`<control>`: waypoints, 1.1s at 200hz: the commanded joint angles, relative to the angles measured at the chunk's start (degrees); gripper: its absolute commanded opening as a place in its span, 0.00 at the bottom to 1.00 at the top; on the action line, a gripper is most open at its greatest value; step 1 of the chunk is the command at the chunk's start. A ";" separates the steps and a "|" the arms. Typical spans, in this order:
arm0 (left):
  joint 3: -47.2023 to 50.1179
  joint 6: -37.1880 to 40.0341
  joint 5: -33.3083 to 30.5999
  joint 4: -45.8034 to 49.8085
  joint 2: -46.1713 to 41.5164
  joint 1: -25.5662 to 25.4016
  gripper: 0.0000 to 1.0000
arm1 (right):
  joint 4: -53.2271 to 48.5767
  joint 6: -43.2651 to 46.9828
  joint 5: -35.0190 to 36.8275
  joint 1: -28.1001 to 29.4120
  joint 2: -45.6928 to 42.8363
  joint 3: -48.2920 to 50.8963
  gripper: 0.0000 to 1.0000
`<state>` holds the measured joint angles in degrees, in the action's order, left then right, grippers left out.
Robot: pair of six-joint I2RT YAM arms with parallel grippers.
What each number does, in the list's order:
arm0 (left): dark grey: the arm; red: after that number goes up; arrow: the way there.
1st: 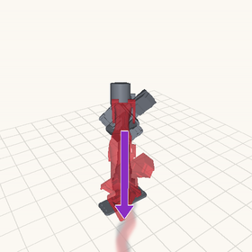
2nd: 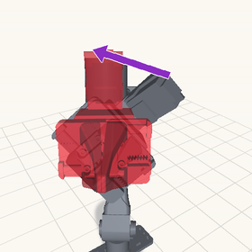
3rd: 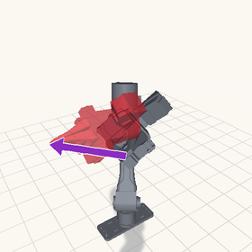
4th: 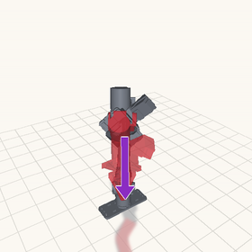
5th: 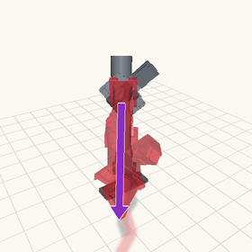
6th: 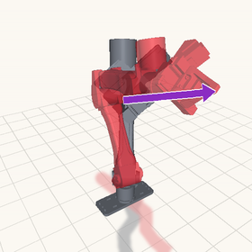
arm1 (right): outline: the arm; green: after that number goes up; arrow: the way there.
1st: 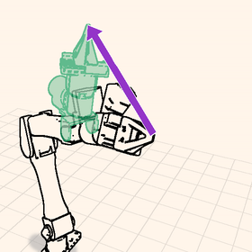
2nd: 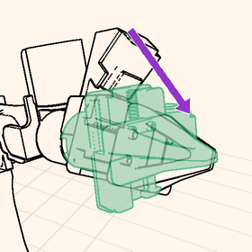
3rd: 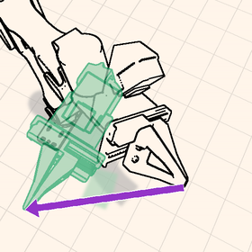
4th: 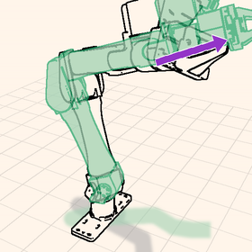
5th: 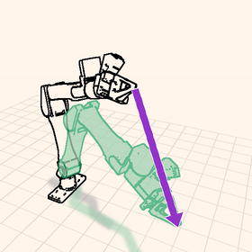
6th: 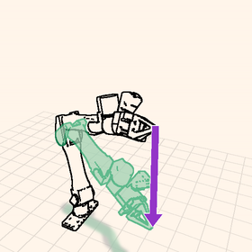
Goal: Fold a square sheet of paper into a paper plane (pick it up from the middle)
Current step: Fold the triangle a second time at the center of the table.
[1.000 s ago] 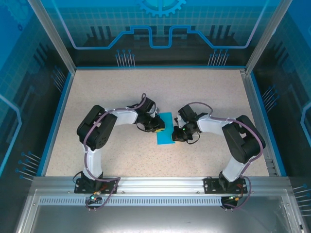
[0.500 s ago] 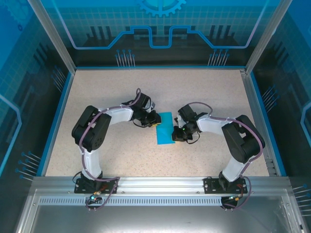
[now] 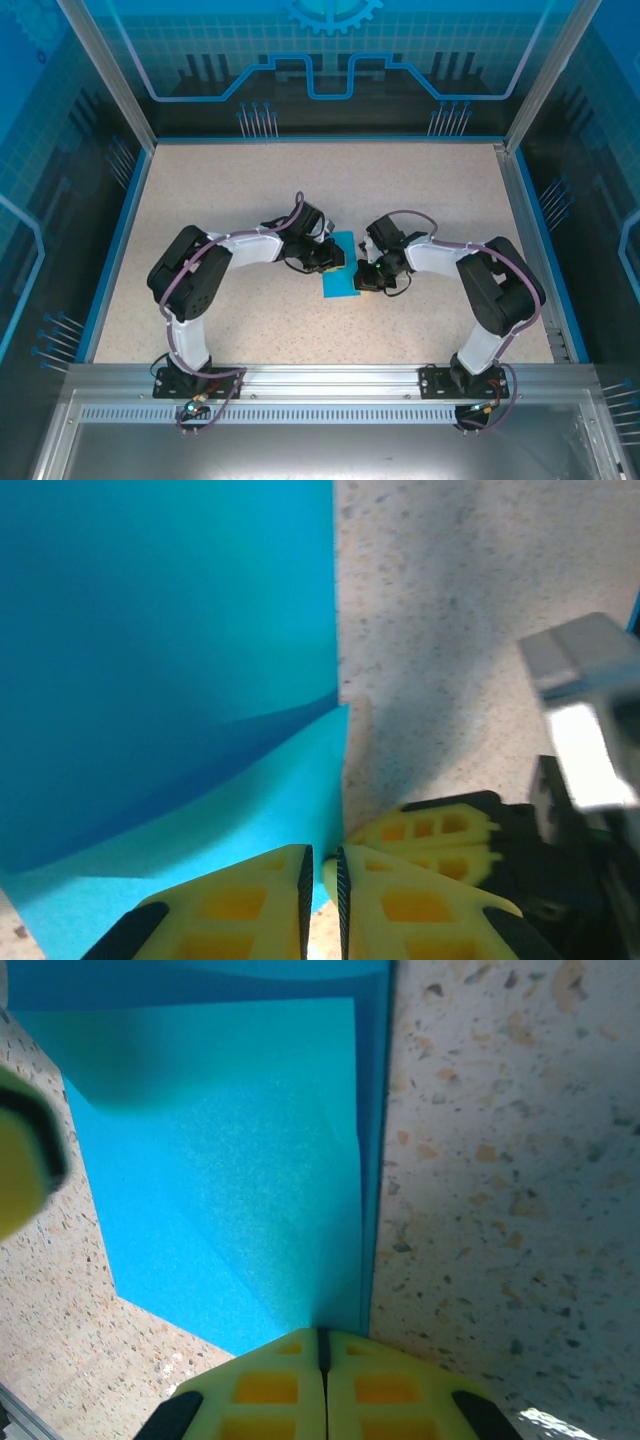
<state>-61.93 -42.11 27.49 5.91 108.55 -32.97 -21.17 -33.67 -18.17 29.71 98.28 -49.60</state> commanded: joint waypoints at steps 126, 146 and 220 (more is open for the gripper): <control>-1.38 1.46 -4.62 7.25 4.30 1.52 0.12 | -3.01 1.10 4.09 -0.45 0.81 0.13 0.06; -0.66 1.25 -4.21 6.99 4.56 1.51 0.11 | -1.24 1.54 1.57 -0.32 -1.83 -1.88 0.06; -0.65 0.98 -3.86 7.23 4.92 1.34 0.11 | 0.43 3.39 0.24 2.40 1.44 -7.92 0.06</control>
<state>-63.24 -41.60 24.73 11.33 111.61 -32.10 -20.47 -31.46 -18.20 30.83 96.49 -56.07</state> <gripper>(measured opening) 0.106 0.068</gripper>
